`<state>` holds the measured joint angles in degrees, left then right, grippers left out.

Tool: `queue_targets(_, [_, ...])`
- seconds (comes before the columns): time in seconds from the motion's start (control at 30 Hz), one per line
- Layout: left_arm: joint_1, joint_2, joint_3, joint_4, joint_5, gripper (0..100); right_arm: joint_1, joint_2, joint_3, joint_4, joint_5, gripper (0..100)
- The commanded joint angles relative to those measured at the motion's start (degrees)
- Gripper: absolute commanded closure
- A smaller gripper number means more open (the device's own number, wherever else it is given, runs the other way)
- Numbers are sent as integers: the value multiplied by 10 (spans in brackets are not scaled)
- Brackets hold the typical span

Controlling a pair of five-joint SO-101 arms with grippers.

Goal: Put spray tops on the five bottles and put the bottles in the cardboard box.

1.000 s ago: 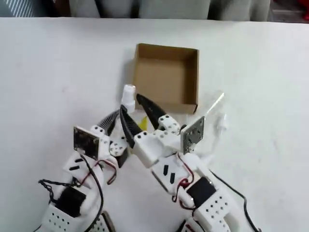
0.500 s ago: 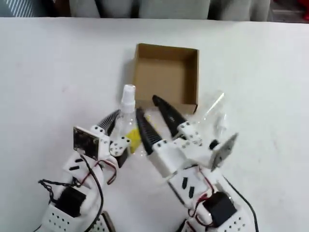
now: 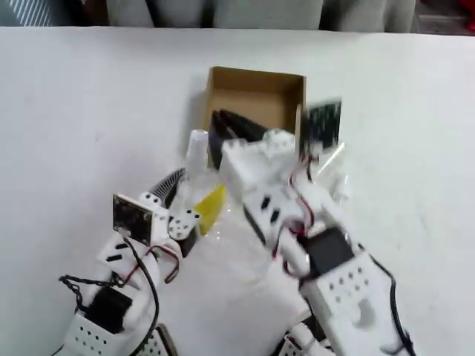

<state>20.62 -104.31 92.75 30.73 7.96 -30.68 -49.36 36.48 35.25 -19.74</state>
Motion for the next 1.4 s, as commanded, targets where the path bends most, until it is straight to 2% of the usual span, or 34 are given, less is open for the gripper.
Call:
queue_targets(0.0, [0,-5,-9,-13,4,980,35,78,-110,57,-18,981])
queue_targets(0.27, [-58,-5,-13,-58,5,980,51,134,-152,98,-14,981])
queue_targets(0.43, [-85,-5,-13,-92,8,980,56,134,-149,217,34,981])
queue_targets(0.57, [-95,-5,-12,-142,8,980,51,133,-143,331,44,981])
queue_targets(0.67, [-109,-5,-12,-211,4,980,31,126,-99,340,51,981])
queue_targets(0.77, [-109,-4,-12,-297,4,980,-6,106,-8,272,91,981])
queue_targets(0.87, [-109,-2,-14,-356,4,980,-39,62,92,175,97,981])
queue_targets(1.03, [-108,-1,-14,-362,3,980,-73,-62,222,81,100,981])
queue_targets(1.13, [-88,17,-18,-362,-46,980,-80,-142,273,52,100,981])
queue_targets(1.23, [-55,77,-33,-363,-93,980,-80,-199,310,29,122,981])
queue_targets(1.37, [-40,204,-106,-367,-93,980,-81,-228,360,-37,135,981])
